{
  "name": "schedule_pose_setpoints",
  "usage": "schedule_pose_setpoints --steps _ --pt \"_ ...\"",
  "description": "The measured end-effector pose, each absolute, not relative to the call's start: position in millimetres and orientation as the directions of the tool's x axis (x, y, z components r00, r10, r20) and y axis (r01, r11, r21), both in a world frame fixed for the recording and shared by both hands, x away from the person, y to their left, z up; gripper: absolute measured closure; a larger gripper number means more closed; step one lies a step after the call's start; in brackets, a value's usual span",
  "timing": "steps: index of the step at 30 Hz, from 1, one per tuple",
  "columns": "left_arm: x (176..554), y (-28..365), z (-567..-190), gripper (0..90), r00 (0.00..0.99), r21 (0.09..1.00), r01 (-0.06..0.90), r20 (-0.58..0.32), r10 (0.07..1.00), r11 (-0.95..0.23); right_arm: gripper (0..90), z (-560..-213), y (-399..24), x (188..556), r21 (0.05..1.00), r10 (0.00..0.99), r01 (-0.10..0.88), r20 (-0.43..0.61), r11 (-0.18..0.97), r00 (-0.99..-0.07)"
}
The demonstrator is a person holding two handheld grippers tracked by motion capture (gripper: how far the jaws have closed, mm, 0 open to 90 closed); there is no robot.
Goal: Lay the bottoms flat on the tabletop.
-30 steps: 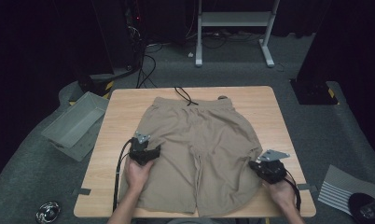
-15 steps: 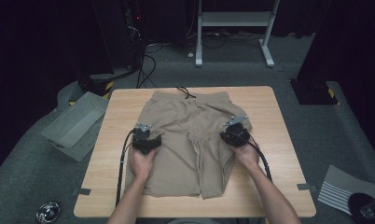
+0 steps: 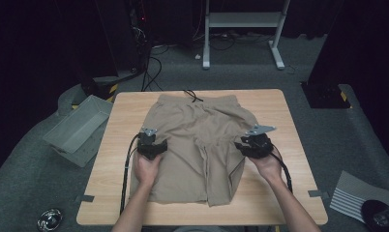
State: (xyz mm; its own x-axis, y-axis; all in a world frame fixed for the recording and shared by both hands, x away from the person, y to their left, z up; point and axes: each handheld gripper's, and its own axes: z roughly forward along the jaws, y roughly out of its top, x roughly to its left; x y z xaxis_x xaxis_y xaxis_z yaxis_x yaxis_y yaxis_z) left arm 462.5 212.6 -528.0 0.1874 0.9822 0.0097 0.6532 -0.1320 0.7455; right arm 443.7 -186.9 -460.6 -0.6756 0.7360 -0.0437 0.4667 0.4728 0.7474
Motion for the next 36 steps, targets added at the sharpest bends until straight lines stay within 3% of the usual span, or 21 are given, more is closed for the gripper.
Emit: schedule_pose_setpoints --steps 9,13,15,20,23,25,33,36 --pt "462 212 -528 31.6 0.189 0.745 0.653 0.009 0.982 -0.132 63.2 -488 -205 437 0.745 0.768 0.532 0.042 0.402 -0.639" --pt "462 212 -528 31.6 0.191 0.745 0.653 0.009 0.981 -0.134 88.8 -497 -195 438 0.729 0.747 0.511 -0.002 0.456 -0.665" --pt "462 212 -528 31.6 0.191 0.745 0.653 0.009 0.982 -0.134 89.8 -498 -195 430 0.719 0.742 0.493 -0.048 0.49 -0.669" --pt "462 212 -528 31.6 0.192 0.745 0.653 0.009 0.981 -0.134 89.9 -493 -214 400 0.692 0.746 0.479 -0.131 0.541 -0.653" --pt "462 212 -528 31.6 0.193 0.746 0.652 0.009 0.981 -0.135 89.6 -489 -233 387 0.7 0.768 0.499 -0.11 0.511 -0.631" --pt "462 212 -528 31.6 0.193 0.746 0.652 0.009 0.981 -0.135 82.1 -485 -237 384 0.729 0.782 0.485 -0.11 0.483 -0.613" --pt "462 212 -528 31.7 0.193 0.746 0.652 0.009 0.981 -0.135 65.7 -494 -199 420 0.78 0.778 0.466 -0.042 0.418 -0.627" --pt "462 212 -528 31.7 0.193 0.746 0.652 0.009 0.981 -0.135 65.8 -499 -186 432 0.763 0.774 0.484 -0.033 0.428 -0.632"
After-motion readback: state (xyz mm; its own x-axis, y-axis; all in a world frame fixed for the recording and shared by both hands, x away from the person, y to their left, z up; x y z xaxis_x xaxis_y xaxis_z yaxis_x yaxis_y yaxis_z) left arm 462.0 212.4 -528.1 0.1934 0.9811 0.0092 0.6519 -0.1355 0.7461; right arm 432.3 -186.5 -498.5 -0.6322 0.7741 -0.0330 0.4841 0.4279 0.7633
